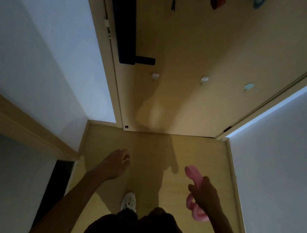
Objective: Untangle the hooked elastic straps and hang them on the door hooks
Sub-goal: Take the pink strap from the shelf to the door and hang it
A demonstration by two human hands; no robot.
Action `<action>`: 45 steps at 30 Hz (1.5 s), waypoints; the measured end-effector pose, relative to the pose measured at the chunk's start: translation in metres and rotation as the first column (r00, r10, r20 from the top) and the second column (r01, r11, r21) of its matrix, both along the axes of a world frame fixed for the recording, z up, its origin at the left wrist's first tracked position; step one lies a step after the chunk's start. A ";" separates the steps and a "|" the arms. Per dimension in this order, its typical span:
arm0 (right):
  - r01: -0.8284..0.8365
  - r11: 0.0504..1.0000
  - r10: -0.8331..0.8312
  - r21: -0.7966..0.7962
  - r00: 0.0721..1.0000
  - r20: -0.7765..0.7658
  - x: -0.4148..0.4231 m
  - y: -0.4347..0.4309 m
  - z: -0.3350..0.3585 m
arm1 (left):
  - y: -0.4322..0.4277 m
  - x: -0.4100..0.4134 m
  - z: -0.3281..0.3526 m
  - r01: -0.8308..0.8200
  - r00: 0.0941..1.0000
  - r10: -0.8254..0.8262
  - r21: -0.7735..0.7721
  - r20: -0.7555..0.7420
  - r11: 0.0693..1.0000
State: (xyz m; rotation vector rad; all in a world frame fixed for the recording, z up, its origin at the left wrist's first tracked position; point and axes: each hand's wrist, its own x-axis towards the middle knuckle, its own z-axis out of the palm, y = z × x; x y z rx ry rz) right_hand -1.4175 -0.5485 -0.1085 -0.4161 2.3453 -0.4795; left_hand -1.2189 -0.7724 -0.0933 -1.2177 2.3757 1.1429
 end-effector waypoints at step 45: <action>-0.581 0.701 0.618 -0.413 0.784 -0.055 -0.186 -0.361 -0.026 | -0.258 -0.223 -0.039 0.101 0.946 -0.066 0.097 -0.316 0.990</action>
